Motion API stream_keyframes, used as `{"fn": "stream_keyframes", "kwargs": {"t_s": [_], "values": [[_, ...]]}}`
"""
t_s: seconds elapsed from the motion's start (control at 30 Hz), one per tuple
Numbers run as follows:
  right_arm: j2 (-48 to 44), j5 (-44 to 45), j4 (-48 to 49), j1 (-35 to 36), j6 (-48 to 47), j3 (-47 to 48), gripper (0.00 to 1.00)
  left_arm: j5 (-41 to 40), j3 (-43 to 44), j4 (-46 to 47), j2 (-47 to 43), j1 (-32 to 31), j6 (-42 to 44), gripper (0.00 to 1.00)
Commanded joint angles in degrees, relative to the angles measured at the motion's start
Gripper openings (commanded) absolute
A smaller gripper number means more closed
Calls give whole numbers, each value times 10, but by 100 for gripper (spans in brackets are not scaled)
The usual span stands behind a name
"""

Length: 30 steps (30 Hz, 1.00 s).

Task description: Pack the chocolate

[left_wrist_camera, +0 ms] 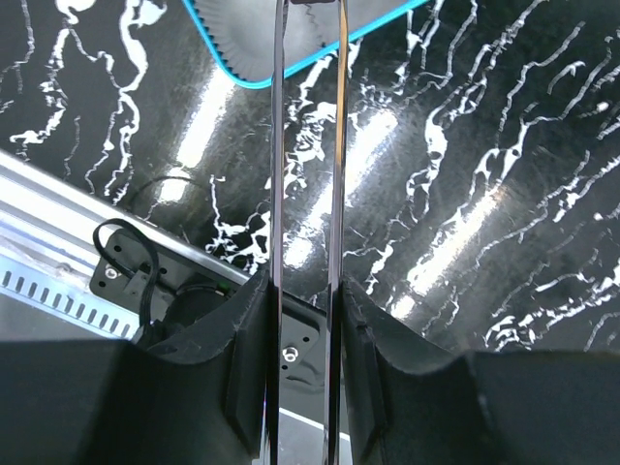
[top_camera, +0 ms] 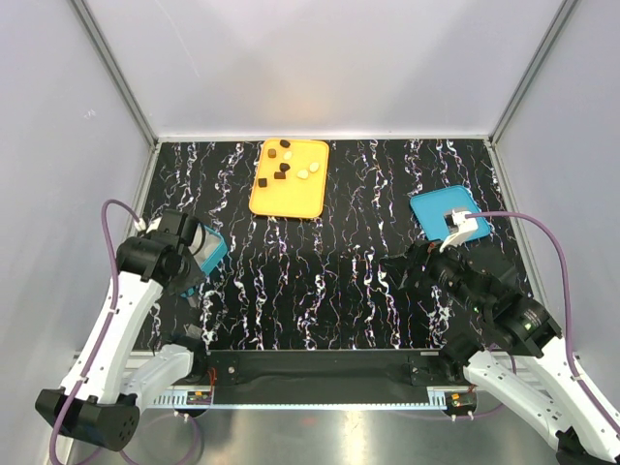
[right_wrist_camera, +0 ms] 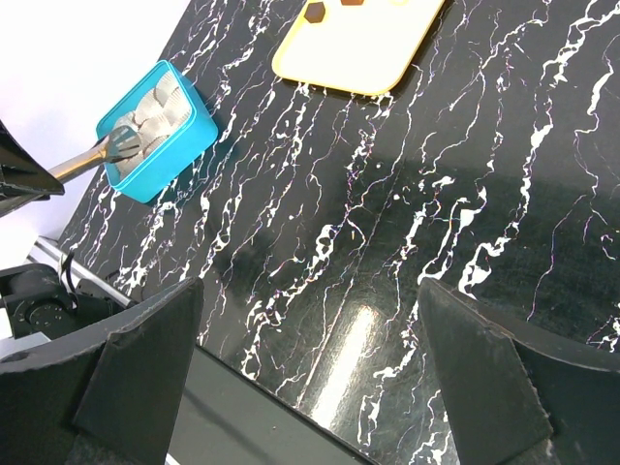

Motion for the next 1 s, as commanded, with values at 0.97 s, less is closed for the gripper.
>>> {"fn": "stream_keyframes", "kwargs": {"t_s": [0.97], "values": [[12,22,31,6,-20,6,100,-41,-50,-63,-39,14,-7,31]]}}
